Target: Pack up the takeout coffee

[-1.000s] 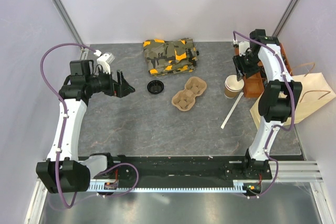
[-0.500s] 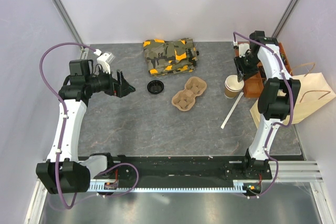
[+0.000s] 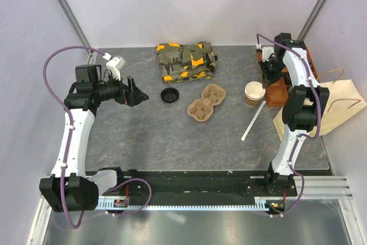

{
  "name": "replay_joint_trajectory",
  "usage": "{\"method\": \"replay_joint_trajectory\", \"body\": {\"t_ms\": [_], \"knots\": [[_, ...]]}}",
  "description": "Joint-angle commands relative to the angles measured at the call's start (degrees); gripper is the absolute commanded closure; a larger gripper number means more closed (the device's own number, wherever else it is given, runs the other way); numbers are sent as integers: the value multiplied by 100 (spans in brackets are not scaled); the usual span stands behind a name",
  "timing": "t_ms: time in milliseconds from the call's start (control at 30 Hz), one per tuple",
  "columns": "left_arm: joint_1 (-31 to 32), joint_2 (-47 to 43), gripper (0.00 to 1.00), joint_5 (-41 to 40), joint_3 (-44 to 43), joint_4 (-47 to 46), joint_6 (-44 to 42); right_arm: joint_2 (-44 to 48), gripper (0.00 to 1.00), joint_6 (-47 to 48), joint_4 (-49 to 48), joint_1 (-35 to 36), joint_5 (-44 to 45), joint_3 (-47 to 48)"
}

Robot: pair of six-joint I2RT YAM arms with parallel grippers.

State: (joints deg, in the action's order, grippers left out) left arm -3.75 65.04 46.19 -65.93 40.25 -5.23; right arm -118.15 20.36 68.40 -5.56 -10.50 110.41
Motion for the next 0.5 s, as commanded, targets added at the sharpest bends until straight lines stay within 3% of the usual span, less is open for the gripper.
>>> {"method": "replay_joint_trajectory", "body": {"t_ms": [0, 467], "knots": [[-3, -26, 0, 276, -34, -202, -197, 37, 100, -23, 296, -50, -408, 349], [-12, 80, 0, 505, -69, -307, -65, 152, 100, -32, 674, -156, -830, 753]]}}
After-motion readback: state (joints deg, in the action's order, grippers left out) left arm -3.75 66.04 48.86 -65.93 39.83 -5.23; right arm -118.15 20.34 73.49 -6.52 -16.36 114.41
